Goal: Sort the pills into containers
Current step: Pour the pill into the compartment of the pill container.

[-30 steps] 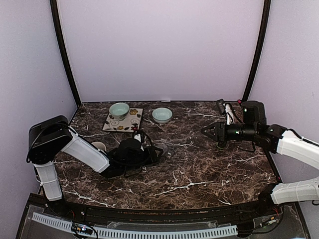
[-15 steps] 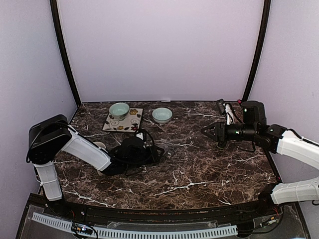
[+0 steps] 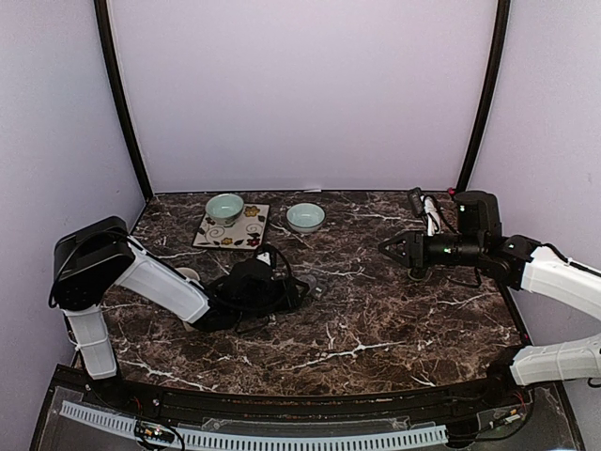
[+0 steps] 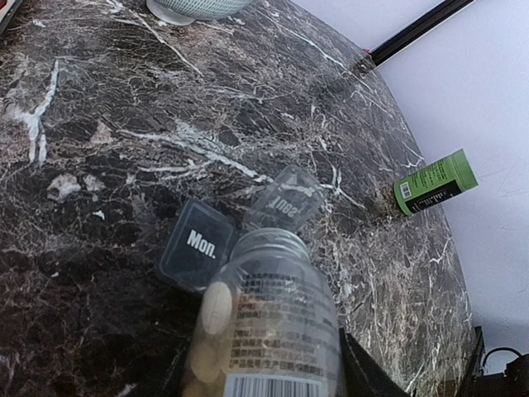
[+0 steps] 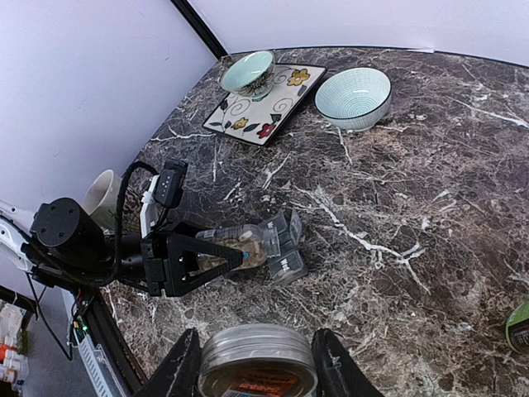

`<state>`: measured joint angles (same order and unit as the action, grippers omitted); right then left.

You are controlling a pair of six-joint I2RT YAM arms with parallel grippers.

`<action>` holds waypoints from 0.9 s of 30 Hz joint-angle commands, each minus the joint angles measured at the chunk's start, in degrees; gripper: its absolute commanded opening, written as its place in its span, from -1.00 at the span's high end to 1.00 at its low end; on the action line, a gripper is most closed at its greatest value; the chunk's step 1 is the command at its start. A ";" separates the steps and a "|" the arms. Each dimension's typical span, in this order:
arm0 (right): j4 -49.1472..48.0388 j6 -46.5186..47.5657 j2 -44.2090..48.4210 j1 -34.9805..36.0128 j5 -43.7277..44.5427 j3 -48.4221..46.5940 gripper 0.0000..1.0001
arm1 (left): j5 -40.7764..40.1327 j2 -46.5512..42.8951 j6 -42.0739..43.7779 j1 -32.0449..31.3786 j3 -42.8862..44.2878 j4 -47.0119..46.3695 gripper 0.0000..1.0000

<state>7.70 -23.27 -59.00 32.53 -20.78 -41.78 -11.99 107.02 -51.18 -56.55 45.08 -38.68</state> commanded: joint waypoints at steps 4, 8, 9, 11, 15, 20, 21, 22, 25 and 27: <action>-2.29 -0.81 -0.18 -0.38 -0.38 0.41 0.34 | -1.53 -3.21 0.89 -0.49 1.55 2.33 1.00; -2.30 -0.77 -0.30 -0.38 -0.44 0.34 0.34 | -1.55 -3.40 1.38 -0.57 2.10 2.77 1.00; -2.21 -0.73 -0.39 -0.37 -0.49 0.31 0.34 | -1.55 -3.40 1.57 -0.57 2.38 3.01 1.00; -2.17 -0.73 -0.47 -0.39 -0.56 0.18 0.34 | -1.57 -3.40 1.87 -0.57 3.06 3.76 1.00; -2.22 -0.71 -0.57 -0.38 -0.57 0.05 0.34 | -1.50 -3.61 2.24 -0.57 3.90 4.90 1.00; -2.19 -0.66 -0.63 -0.38 -0.66 0.11 0.34 | -1.71 -3.98 2.68 -0.57 5.12 7.31 1.00; -2.20 -0.64 -0.72 -0.37 -0.66 0.03 0.34 | -1.76 -4.01 2.63 -0.57 5.25 7.65 1.00; -2.17 -0.62 -0.74 -0.41 -0.73 -0.03 0.34 | -1.73 -4.04 2.64 -0.57 5.21 7.78 1.00; -2.26 -0.58 -0.76 -0.41 -0.88 -0.04 0.34 | -1.73 -4.02 2.25 -0.57 5.19 8.00 1.00; -2.19 -0.53 -0.83 -0.37 -0.80 -0.06 0.34 | -1.65 -4.10 2.03 -0.65 5.11 8.08 1.00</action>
<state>7.70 -23.29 -59.59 32.53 -21.02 -41.78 -12.95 105.60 -49.69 -56.82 48.84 -32.05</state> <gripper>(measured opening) 0.402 0.544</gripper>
